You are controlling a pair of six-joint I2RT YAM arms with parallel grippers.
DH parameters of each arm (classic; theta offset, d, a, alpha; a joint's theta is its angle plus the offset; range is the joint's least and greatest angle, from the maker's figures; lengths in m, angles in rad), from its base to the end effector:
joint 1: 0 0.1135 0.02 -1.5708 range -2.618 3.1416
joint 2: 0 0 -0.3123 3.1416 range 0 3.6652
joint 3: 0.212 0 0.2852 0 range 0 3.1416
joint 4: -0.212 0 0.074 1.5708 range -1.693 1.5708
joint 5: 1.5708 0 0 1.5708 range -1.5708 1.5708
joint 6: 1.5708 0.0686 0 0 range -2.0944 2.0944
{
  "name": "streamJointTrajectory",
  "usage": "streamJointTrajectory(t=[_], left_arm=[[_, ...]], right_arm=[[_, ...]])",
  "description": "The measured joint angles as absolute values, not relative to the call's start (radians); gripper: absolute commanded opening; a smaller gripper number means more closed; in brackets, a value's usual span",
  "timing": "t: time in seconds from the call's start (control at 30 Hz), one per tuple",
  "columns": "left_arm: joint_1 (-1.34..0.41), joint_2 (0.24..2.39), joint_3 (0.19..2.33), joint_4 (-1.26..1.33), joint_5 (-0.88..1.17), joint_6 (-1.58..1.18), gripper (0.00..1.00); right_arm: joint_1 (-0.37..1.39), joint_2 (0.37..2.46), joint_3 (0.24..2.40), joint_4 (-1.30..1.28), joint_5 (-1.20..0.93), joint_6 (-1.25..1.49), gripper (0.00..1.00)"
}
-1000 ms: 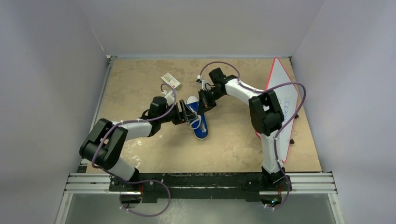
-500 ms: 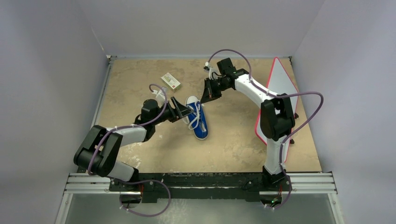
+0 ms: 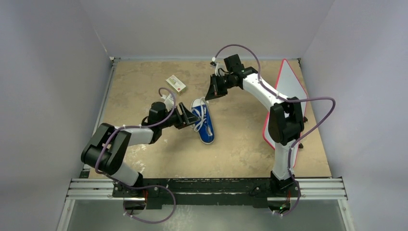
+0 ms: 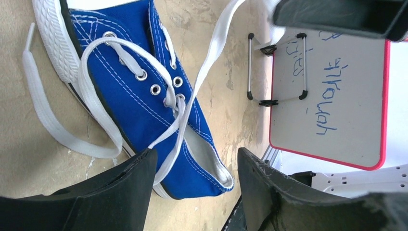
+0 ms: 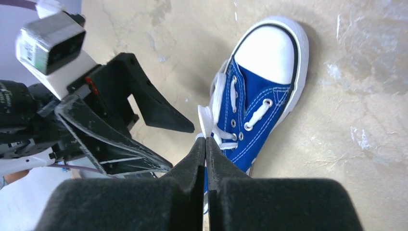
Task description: Tie the shoes
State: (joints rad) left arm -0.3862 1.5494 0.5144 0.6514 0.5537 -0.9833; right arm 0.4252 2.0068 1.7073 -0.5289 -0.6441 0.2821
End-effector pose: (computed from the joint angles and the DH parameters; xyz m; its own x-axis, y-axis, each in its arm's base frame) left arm 0.2921 -0.1577 0.1671 -0.8348 -0.4248 -0.3502 0.1394 0.4523 -0.8809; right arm 0.4595 0.2533 0.2767 -0.8395 -0.1358 -0.5262 -0.4851 0.6234 0.6132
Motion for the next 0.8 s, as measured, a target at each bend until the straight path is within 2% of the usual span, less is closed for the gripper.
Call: streamJointTrajectory(t=[0.2,0.43,0.67,0.8], left_arm=[[-0.374,1.488,0.537,0.577,0.534,-0.940,0.63],[-0.345,1.362,0.558,0.466,0.490,-0.878,0.63],[-0.343,1.355,0.612,0.331,0.487,-0.800,0.62],[-0.343,1.391,0.639,0.284,0.484,-0.762,0.60]], right_arm=[[0.422,2.000,1.801,-0.492,-0.626,0.343,0.00],[0.419,1.974,1.819,-0.297,-0.639,0.470,0.00],[0.419,1.974,1.810,-0.187,-0.697,0.512,0.00],[0.419,1.971,1.804,-0.216,-0.648,0.502,0.00]])
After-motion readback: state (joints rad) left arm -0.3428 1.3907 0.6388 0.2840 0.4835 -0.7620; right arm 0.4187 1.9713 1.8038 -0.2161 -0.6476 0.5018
